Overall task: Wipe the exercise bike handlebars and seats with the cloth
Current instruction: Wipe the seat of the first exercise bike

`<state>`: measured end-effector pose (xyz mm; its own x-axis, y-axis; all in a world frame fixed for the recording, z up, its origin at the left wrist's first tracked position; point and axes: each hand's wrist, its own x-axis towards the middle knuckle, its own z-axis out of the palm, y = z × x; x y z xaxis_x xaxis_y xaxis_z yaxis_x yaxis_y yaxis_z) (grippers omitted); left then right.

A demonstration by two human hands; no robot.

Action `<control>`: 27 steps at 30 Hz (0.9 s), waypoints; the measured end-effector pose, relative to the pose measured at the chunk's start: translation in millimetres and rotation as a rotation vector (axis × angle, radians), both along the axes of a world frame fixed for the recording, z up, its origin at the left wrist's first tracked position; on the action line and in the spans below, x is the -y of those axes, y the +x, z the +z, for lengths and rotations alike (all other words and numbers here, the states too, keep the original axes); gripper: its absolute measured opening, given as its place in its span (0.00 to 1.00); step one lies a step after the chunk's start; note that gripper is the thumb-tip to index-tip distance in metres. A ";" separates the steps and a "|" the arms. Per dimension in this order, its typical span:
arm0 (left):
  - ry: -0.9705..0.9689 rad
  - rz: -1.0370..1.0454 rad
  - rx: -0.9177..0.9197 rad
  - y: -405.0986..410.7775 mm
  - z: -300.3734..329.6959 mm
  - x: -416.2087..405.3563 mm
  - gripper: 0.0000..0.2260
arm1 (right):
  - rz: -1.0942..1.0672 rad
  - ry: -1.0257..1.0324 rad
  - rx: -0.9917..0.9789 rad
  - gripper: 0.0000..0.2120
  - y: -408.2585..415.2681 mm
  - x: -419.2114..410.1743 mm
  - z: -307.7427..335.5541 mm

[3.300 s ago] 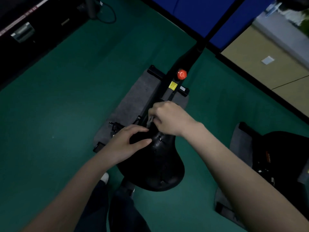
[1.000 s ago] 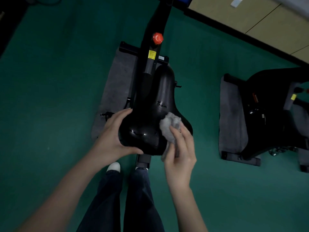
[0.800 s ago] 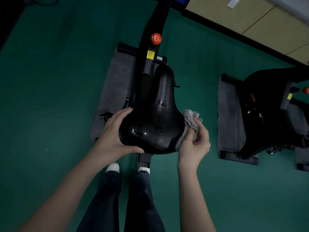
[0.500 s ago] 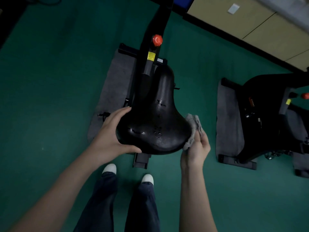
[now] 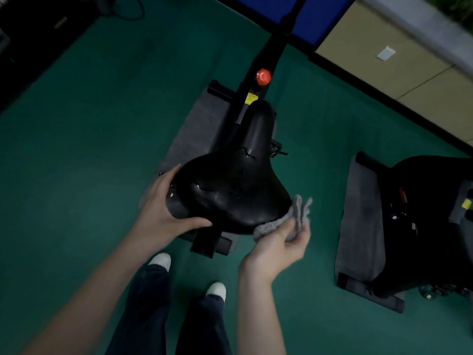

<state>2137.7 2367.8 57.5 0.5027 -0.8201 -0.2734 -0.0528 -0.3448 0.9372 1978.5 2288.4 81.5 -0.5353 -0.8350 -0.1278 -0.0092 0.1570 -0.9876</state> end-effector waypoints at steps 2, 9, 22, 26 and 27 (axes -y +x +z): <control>-0.001 0.034 0.002 -2.6 -3.1 -1.0 0.53 | 0.141 -0.092 -0.162 0.15 -2.7 5.1 1.7; -0.029 0.141 -0.047 -17.6 -11.9 -6.9 0.50 | 1.042 -0.604 -0.727 0.17 -17.3 9.1 12.8; -0.060 0.244 -0.096 -35.5 -18.8 -8.0 0.47 | 1.438 -0.651 -0.887 0.17 44.4 84.8 39.7; -0.125 0.276 -0.178 -51.5 -20.9 -10.4 0.49 | 1.607 -0.702 -0.832 0.15 5.3 64.0 39.2; -0.142 0.282 -0.186 -56.0 -18.6 -10.0 0.49 | 1.609 -0.731 -0.841 0.15 -2.0 69.8 39.1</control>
<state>2081.7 2377.8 39.0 0.6669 -0.6926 -0.2749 0.2017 -0.1874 0.9614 1976.5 2218.5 120.6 0.9224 -0.2935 0.2511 -0.1285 -0.8462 -0.5171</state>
